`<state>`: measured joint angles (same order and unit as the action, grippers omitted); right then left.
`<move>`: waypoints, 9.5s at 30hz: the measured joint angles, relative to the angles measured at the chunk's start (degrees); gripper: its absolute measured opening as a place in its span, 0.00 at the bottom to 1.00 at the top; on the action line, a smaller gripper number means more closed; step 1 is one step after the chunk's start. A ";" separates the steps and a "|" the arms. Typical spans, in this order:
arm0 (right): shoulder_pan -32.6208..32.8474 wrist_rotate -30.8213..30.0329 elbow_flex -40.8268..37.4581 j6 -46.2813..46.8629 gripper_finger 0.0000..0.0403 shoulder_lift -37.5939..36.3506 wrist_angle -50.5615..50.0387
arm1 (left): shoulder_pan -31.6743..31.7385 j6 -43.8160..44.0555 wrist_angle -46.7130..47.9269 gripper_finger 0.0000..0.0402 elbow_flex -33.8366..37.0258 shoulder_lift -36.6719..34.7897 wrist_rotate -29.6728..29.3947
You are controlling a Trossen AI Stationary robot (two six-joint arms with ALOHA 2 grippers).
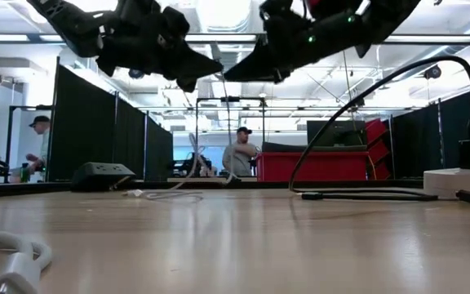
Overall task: Insert USB
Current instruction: Insert the purple charger cable into the black outlet extension
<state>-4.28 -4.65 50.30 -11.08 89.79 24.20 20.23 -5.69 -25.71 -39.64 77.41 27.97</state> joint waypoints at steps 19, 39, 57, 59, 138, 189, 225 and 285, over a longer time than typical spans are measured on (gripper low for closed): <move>-1.63 0.62 0.00 2.28 0.24 0.93 4.56 | -0.33 2.21 -4.86 0.00 0.37 0.26 -0.42; -1.63 0.60 0.00 3.42 0.00 1.06 2.41 | -0.42 3.48 -5.02 0.13 0.26 -0.51 -0.42; -1.61 0.60 0.00 2.03 0.06 1.06 2.70 | -0.42 3.46 -5.03 0.04 0.24 -1.05 -2.06; -1.61 0.60 0.00 2.02 0.11 1.06 2.98 | -0.42 3.47 -5.07 0.04 0.24 -1.05 -2.12; -1.37 0.62 1.03 3.59 0.00 0.73 -2.55 | 28.78 15.45 57.86 0.09 -11.18 11.13 -51.20; -1.39 0.62 1.01 0.59 0.00 0.75 -5.79 | 4.96 19.47 60.81 0.06 -5.97 5.00 -41.20; -3.62 0.75 0.98 -4.84 0.00 4.23 -7.57 | -0.69 23.41 56.83 0.06 -3.27 2.69 -41.84; 1.34 -11.25 2.75 -21.48 0.00 4.08 -14.34 | -14.29 -20.85 12.65 0.41 -3.47 5.14 -36.41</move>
<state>-2.94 -15.90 53.06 -32.56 93.86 9.86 5.93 -26.55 -13.07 -43.11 82.54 -8.45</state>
